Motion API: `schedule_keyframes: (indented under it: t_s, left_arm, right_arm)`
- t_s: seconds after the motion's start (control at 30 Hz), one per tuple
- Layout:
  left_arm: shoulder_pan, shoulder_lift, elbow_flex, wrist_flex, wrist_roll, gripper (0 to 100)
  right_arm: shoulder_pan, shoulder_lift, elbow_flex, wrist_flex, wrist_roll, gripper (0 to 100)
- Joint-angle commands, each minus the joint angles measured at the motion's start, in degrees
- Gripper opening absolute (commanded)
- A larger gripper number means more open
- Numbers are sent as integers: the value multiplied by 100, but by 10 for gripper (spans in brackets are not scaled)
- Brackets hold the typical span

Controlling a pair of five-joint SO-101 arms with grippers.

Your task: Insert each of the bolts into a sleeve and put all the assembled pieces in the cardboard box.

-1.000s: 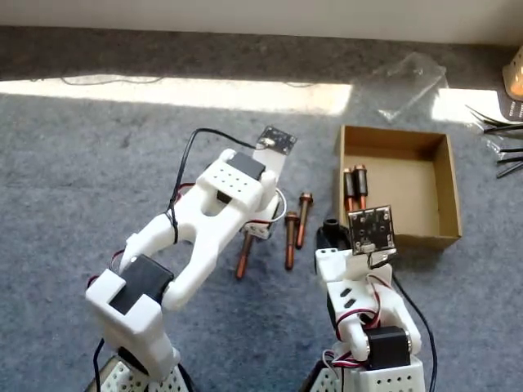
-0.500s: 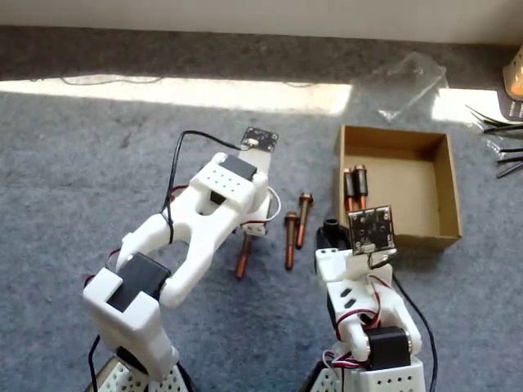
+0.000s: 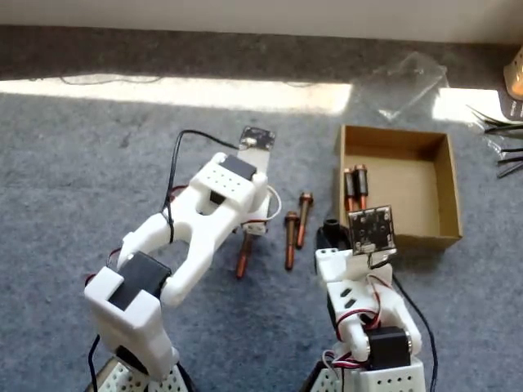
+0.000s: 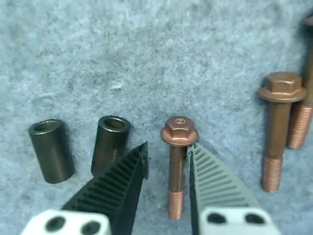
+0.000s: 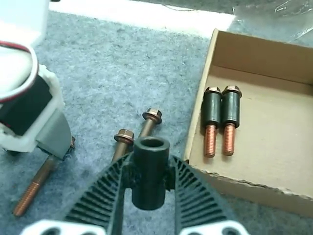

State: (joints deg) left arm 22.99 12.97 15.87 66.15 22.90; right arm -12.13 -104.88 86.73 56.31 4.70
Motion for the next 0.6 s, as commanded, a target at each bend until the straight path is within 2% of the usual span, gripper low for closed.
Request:
schedule_keyframes:
  t_s: [0.0, 0.23, 0.3, 0.4, 0.57]
  left_arm:
    - [31, 286, -57, -229, 35, 130]
    - [84, 409, -92, -264, 35, 128]
    - [84, 426, -48, -404, 26, 98]
    - [92, 462, -48, -492, 0, 0]
    - [127, 470, -48, -466, 0, 8]
  right_arm:
    - [66, -48, -101, -207, -26, 5]
    - [66, -48, -101, -207, -26, 5]
    - [66, -48, -101, -207, -26, 5]
    - [66, -48, -101, -207, -26, 5]
    - [66, -48, -101, -207, -26, 5]
